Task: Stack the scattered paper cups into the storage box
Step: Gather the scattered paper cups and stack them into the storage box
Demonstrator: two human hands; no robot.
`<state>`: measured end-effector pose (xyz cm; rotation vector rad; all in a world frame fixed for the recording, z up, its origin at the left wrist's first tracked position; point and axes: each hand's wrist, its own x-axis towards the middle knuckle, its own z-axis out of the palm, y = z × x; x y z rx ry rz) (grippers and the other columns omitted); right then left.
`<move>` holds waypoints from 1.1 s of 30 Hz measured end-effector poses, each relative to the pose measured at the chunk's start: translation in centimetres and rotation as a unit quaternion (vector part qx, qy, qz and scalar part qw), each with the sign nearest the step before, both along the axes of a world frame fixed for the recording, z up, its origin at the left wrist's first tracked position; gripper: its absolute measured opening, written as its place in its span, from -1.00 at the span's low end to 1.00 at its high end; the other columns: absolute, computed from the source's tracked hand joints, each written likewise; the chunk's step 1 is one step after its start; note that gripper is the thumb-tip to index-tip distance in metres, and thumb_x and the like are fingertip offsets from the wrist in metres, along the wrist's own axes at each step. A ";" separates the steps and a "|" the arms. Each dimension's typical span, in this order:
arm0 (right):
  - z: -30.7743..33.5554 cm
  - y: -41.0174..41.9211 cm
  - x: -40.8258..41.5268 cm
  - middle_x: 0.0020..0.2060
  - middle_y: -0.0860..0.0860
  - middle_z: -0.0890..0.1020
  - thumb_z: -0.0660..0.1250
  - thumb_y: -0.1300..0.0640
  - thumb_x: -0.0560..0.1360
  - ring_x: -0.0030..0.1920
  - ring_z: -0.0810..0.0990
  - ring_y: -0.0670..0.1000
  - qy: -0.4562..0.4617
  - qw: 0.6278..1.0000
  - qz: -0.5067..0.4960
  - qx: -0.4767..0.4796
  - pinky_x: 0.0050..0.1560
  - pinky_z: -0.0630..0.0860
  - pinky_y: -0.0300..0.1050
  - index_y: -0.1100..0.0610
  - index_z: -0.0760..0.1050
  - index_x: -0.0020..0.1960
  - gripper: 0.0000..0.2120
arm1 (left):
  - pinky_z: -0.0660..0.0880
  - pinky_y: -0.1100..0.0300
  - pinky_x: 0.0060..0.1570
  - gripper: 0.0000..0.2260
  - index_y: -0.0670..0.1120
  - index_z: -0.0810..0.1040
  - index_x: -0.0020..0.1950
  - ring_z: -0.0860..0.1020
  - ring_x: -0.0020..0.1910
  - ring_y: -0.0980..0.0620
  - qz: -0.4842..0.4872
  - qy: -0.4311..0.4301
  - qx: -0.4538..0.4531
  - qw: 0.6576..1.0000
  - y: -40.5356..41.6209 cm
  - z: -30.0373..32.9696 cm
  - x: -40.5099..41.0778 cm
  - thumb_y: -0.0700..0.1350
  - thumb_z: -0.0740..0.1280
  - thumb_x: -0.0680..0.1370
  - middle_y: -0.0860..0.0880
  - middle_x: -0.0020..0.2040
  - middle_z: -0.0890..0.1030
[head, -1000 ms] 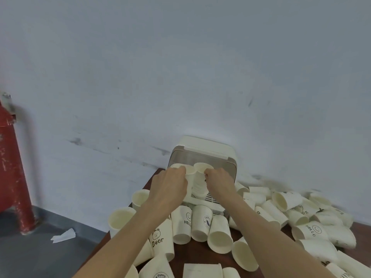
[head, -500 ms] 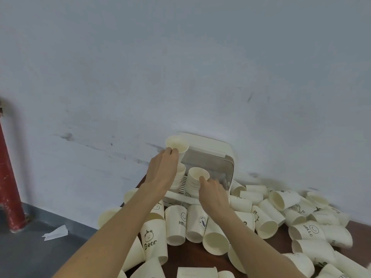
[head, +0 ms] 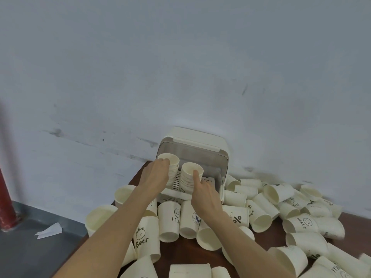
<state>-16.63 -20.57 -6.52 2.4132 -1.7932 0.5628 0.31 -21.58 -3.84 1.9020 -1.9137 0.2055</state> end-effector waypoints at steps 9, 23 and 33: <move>1.3 0.4 -0.1 0.05 0.18 0.51 0.16 0.33 0.45 0.07 0.41 0.16 0.013 1.000 0.007 0.022 -0.14 0.38 -0.03 0.12 -0.10 0.53 -0.26 | 0.43 0.05 -0.13 -0.81 -0.17 0.51 0.09 0.51 -0.02 -0.15 -0.028 0.076 0.001 0.997 -1.4 -1.2 -0.6 -0.29 0.13 0.60 -0.16 0.01 0.58; 4.5 4.7 -3.0 0.00 0.08 0.48 0.15 0.32 0.45 -0.01 0.44 0.11 -0.028 0.999 0.018 -0.004 -0.17 0.32 -0.10 0.04 0.02 0.50 -0.32 | 0.39 0.05 0.04 -0.57 -0.26 0.17 0.41 0.46 0.16 -0.24 -0.006 0.203 0.053 0.978 1.3 -0.3 -2.7 -0.25 0.17 0.57 -0.29 0.18 0.50; 6.4 9.4 -4.5 0.10 0.07 0.45 0.15 0.33 0.45 0.03 0.44 0.08 -0.065 0.998 0.008 0.015 -0.14 0.25 -0.18 0.11 0.32 0.24 -0.63 | 0.55 -0.03 -0.07 -0.61 -0.04 0.24 0.41 0.58 -0.12 -0.04 -0.099 0.213 0.023 0.972 8.3 2.9 -8.1 -0.11 0.16 0.58 -0.04 -0.11 0.60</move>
